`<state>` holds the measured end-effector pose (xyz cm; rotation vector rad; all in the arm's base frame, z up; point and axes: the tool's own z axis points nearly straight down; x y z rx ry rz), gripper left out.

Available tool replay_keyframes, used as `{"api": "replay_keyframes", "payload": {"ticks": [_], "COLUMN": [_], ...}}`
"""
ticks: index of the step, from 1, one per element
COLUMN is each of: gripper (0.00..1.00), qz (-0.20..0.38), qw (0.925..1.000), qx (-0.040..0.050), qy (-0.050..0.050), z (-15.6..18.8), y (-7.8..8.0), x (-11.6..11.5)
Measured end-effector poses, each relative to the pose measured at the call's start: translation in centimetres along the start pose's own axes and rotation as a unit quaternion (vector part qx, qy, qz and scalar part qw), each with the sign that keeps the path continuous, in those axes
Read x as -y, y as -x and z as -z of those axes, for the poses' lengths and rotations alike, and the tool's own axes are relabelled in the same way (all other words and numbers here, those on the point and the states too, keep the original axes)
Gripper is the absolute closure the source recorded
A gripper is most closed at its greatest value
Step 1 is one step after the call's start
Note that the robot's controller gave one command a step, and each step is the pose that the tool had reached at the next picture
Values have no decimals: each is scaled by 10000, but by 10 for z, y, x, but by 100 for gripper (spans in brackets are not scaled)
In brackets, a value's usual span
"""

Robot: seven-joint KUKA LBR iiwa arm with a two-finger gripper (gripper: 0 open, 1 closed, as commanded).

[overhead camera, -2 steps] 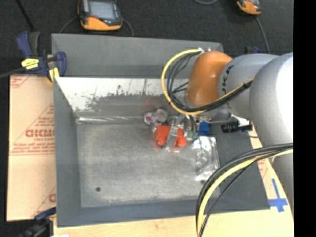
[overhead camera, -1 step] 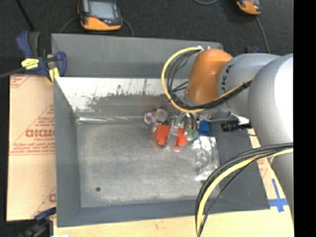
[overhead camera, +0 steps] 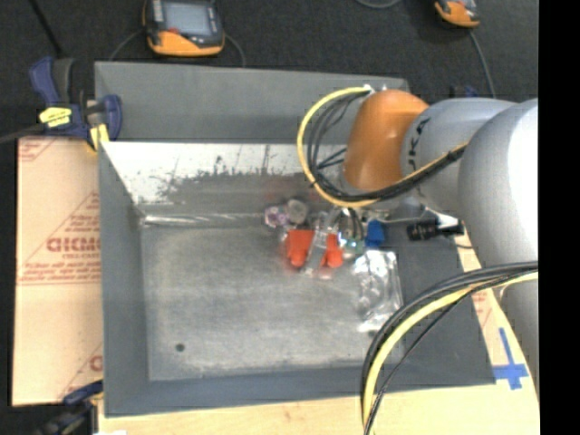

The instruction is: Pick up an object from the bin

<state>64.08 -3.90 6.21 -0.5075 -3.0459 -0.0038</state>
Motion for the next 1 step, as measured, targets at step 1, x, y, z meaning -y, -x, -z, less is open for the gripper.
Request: {"api": "replay_keyframes", "payload": {"ticks": [1], "gripper": [100], "qz": [83], "qw": [9995], "qx": [316], "qy": [47], "z": [146], "y": [-71], "x": [6]}}
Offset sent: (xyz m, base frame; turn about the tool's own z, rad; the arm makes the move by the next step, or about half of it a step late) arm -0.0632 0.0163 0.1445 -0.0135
